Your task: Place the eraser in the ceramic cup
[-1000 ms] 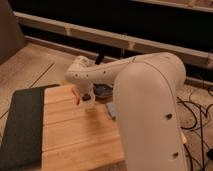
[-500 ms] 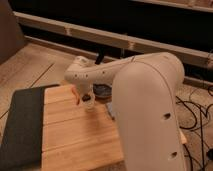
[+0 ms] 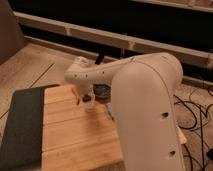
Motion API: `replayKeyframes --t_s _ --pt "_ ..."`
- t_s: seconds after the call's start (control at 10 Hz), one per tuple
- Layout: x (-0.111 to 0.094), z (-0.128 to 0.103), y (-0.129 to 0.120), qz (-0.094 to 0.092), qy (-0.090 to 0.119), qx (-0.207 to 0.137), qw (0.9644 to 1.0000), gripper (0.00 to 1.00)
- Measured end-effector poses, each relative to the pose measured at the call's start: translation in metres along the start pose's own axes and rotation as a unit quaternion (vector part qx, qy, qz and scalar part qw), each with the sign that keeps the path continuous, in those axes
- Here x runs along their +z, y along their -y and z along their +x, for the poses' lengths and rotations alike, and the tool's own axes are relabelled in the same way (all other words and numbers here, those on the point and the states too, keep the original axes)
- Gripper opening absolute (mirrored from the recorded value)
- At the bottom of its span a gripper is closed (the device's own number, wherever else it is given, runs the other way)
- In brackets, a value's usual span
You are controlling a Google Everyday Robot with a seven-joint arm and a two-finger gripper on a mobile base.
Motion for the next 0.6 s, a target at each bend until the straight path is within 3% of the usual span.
replayKeyframes --t_s 0.4,0.6 --pt "0.0053 0.0056 -0.0013 0.000 -0.012 0.001 0.9999 0.03" --pt "0.0071 0.0073 -0.0018 -0.002 -0.018 0.002 0.9998 0.22"
